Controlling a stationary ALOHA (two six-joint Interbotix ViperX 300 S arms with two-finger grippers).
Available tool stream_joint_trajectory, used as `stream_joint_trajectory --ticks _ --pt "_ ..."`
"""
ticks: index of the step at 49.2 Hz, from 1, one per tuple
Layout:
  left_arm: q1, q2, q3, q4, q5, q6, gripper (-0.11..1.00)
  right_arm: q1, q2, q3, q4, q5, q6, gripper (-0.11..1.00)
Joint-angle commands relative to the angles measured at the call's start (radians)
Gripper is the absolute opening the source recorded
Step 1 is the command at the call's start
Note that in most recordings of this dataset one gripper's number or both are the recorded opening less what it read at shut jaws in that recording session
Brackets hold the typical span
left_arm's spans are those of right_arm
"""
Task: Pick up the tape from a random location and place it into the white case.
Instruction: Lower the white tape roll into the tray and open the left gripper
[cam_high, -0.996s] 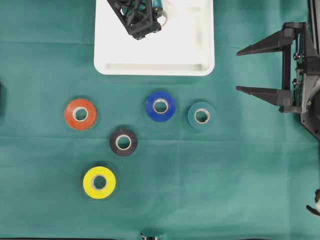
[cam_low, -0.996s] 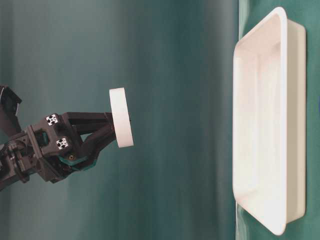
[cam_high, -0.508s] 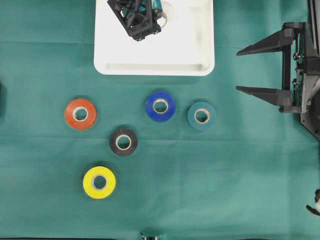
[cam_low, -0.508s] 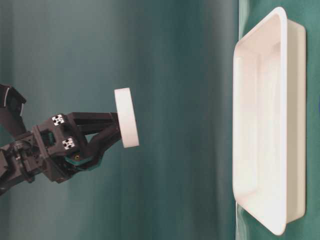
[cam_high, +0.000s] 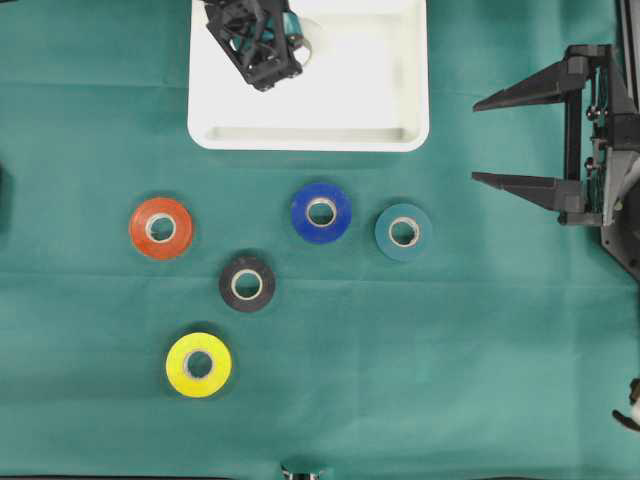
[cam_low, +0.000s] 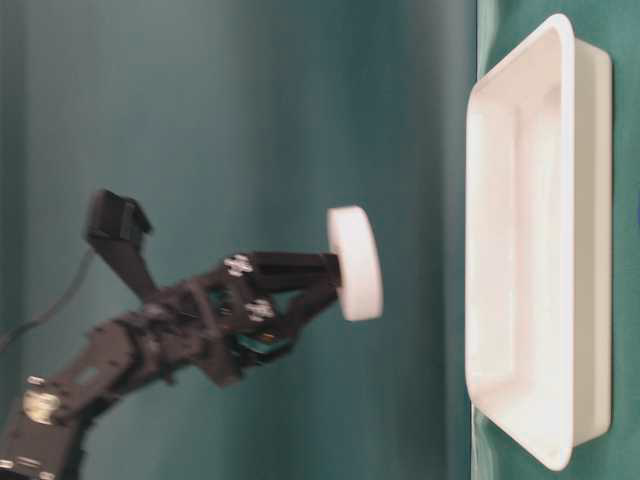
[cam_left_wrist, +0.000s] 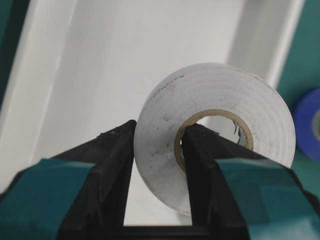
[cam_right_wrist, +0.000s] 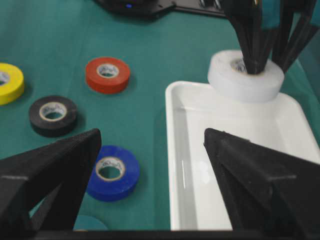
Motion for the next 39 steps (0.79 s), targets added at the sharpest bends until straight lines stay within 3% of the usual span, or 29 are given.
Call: stream_joint_trajectory --ticks 1,16,39 --pt "0.025 -0.003 0.031 0.002 -0.055 -0.002 0.24 -0.002 0.005 -0.028 0.0 -0.008 -0.002 0.92" --pt "0.037 0.055 0.123 -0.002 -0.236 -0.002 0.24 -0.002 0.005 -0.028 0.0 -0.008 -0.003 0.92" --pt "0.041 0.167 0.109 -0.003 -0.293 -0.002 0.24 -0.002 0.006 -0.026 -0.002 -0.005 -0.003 0.92"
